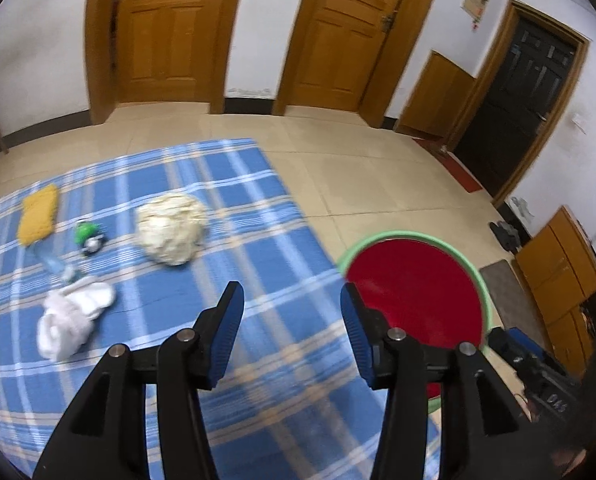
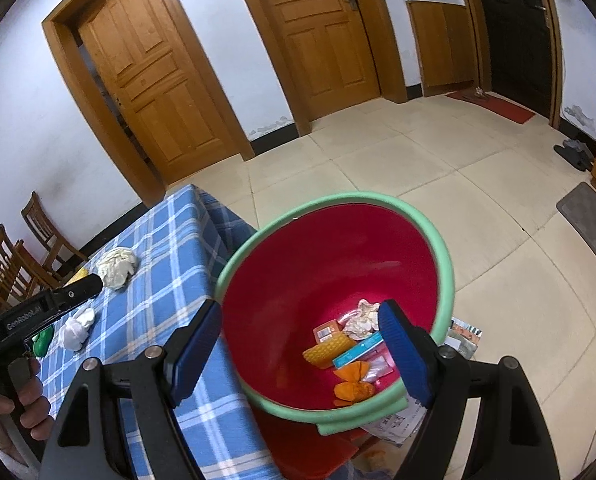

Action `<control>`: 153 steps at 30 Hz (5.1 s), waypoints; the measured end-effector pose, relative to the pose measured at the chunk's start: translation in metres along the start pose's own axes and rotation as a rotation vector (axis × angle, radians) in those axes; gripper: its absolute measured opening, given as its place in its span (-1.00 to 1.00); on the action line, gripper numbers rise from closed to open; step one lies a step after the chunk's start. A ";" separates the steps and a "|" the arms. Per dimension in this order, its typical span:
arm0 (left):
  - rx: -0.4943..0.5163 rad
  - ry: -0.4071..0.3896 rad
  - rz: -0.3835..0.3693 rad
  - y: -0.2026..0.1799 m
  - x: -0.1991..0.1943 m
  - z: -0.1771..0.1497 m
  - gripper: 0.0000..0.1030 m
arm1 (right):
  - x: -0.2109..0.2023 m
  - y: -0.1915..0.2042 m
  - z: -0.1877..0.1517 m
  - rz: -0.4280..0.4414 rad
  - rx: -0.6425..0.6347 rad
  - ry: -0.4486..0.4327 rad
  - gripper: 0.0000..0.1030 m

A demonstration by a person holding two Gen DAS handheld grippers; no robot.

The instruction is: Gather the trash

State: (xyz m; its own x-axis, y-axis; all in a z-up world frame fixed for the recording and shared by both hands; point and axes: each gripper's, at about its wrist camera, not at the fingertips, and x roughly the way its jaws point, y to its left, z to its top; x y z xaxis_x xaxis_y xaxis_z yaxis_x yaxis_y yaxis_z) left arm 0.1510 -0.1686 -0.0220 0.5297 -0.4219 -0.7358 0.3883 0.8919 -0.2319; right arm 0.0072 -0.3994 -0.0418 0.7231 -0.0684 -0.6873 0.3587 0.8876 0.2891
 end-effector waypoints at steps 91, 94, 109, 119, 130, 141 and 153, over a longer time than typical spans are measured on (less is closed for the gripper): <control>-0.421 -0.113 0.167 0.216 -0.014 -0.043 -0.37 | 0.177 0.261 -0.003 0.137 -0.385 0.176 -0.50; -0.419 -0.113 0.168 0.216 -0.014 -0.043 -0.37 | 0.173 0.259 -0.003 0.143 -0.386 0.171 -0.52; -0.371 -0.140 0.152 0.192 -0.033 -0.036 -0.37 | 0.104 0.225 0.001 0.213 -0.334 0.103 -0.53; -0.290 -0.167 0.136 0.151 -0.057 -0.028 -0.37 | 0.049 0.191 0.008 0.224 -0.281 0.042 -0.53; -0.151 -0.175 0.092 0.087 -0.071 -0.016 -0.37 | -0.003 0.139 0.015 0.178 -0.220 -0.037 -0.53; -0.026 -0.162 0.023 0.019 -0.066 -0.001 -0.37 | -0.026 0.076 0.018 0.103 -0.127 -0.074 -0.52; 0.079 -0.102 -0.020 -0.044 -0.038 -0.002 -0.37 | -0.024 0.007 0.007 0.062 -0.014 -0.042 -0.51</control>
State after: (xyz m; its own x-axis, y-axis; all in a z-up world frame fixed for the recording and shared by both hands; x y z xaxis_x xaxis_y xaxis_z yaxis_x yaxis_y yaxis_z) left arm 0.1126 -0.1912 0.0145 0.5938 -0.4579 -0.6616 0.4560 0.8690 -0.1922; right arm -0.0035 -0.3944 -0.0190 0.7677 -0.0319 -0.6401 0.3047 0.8968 0.3208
